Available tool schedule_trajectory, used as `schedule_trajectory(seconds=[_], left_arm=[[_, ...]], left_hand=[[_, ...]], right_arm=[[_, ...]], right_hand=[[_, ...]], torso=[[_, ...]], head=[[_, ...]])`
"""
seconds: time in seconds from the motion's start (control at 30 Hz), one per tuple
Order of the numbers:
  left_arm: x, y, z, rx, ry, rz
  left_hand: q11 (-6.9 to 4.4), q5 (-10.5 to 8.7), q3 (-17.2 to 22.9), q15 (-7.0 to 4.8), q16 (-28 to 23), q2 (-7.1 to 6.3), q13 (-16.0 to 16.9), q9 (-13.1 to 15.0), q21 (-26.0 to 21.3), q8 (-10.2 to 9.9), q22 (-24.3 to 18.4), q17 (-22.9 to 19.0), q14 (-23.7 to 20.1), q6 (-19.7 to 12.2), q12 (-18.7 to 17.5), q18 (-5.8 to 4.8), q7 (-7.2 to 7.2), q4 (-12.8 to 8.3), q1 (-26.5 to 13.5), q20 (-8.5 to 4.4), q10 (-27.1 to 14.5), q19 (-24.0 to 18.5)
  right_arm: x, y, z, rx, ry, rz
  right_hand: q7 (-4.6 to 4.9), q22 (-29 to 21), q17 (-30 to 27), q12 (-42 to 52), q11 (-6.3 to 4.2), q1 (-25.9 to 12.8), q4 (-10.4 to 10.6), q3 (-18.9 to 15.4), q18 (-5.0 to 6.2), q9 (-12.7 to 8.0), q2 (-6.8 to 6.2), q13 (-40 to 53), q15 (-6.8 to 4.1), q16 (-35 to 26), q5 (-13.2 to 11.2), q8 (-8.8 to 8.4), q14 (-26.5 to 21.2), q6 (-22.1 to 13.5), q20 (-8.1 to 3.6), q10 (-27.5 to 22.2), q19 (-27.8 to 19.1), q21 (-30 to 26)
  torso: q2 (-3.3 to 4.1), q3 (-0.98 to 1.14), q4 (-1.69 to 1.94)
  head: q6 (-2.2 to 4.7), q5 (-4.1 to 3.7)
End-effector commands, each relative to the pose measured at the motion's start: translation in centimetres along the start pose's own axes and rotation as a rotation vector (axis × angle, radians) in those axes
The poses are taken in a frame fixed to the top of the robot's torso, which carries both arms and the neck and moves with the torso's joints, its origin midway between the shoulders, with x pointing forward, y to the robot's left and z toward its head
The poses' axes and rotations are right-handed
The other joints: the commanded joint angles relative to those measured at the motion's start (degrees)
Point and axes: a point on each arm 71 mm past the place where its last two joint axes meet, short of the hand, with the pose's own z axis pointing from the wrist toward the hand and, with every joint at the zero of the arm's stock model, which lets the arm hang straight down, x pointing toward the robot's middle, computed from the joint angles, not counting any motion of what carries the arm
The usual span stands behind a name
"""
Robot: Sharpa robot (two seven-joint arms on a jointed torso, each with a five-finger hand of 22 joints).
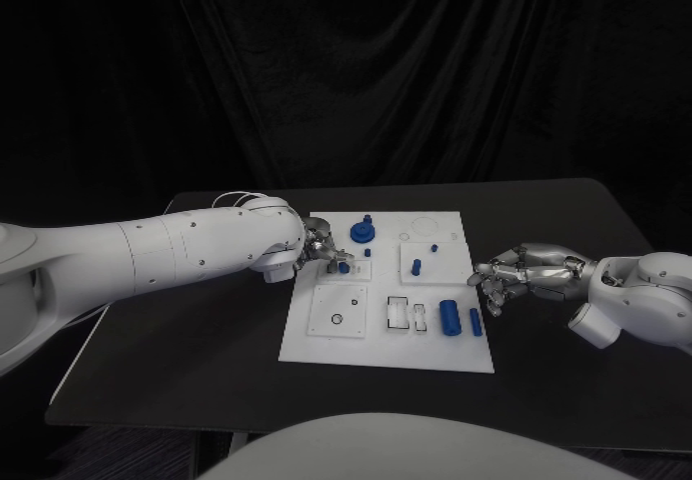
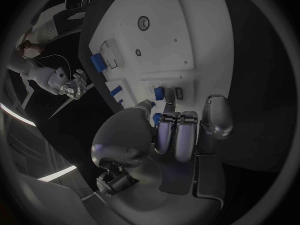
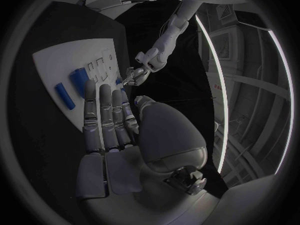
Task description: Assemble the parts on the task board
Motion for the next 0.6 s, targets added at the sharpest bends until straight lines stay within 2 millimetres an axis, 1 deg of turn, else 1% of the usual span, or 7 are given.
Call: schedule_trajectory(seconds=[0.03,0.13,0.23,0.6], left_arm=[[0.26,-0.3,0.1,0.019,0.019,0.005],[0.26,-0.44,0.18,0.022,0.018,0.006],[0.24,-0.57,0.28,0.023,0.019,0.007],[0.15,-0.78,0.56,0.022,0.02,0.01]], left_hand=[[-0.41,-0.25,0.0,-0.48,-0.1,-0.02,14.1,-0.1,-0.3,-0.3,0.0,15.1,6.0,0.1,-0.2,0.56,0.19,-0.3,0.4,-0.04,4.7,-0.2],[-0.4,-0.25,0.1,-0.48,-0.1,0.02,14.1,-0.1,-0.3,-0.3,0.0,15.1,6.0,0.1,-0.2,0.56,0.19,-0.3,0.5,-0.03,4.8,-0.2],[-0.41,-0.2,0.2,-0.47,-0.1,0.14,14.1,-0.2,-0.4,-0.4,0.0,15.1,6.0,0.2,-0.2,0.56,0.19,-0.3,0.7,-0.03,4.8,-0.2],[-0.41,-0.07,0.3,-0.46,-0.1,0.25,14.1,-0.4,-0.4,-0.4,0.1,15.1,6.0,0.3,-0.2,0.55,0.16,-0.5,1.0,-0.02,4.8,-0.2]], right_arm=[[0.2,-0.21,0.04,0.015,0.019,0.002],[0.2,-0.21,0.06,0.015,0.02,0.002],[0.2,-0.21,0.07,0.016,0.021,0.002],[0.19,-0.25,0.06,0.021,0.025,0.002]], right_hand=[[0.08,-0.1,-0.1,-0.2,0.06,-0.5,0.0,-0.4,0.89,-0.1,0.13,-0.1,0.03,-0.1,-0.4,0.35,-0.6,-0.5,0.08,-0.4,-0.4,-0.3],[0.08,-0.1,-0.1,-0.2,0.06,-0.5,0.0,-0.4,0.89,-0.1,0.13,-0.1,0.03,-0.1,-0.4,0.35,-0.6,-0.5,0.08,-0.4,-0.4,-0.3],[0.09,-0.2,-0.1,-0.2,0.07,-0.6,0.0,-0.4,0.89,-0.1,0.18,-0.1,0.04,0.0,-0.4,0.34,-0.6,-0.5,0.09,-0.5,-0.4,-0.4],[0.11,-0.2,-0.2,-0.1,0.09,-0.7,0.0,-0.4,0.89,-0.1,0.23,-0.2,0.06,0.0,-0.4,0.33,-0.7,-0.6,0.1,-0.5,-0.5,-0.4]], torso=[[0.0,0.0,-0.03],[-0.01,-0.01,-0.02],[-0.03,-0.01,0.09],[-0.01,-0.02,0.13]], head=[[0.0,0.04],[0.0,0.02],[0.0,-0.18],[0.0,-0.33]])
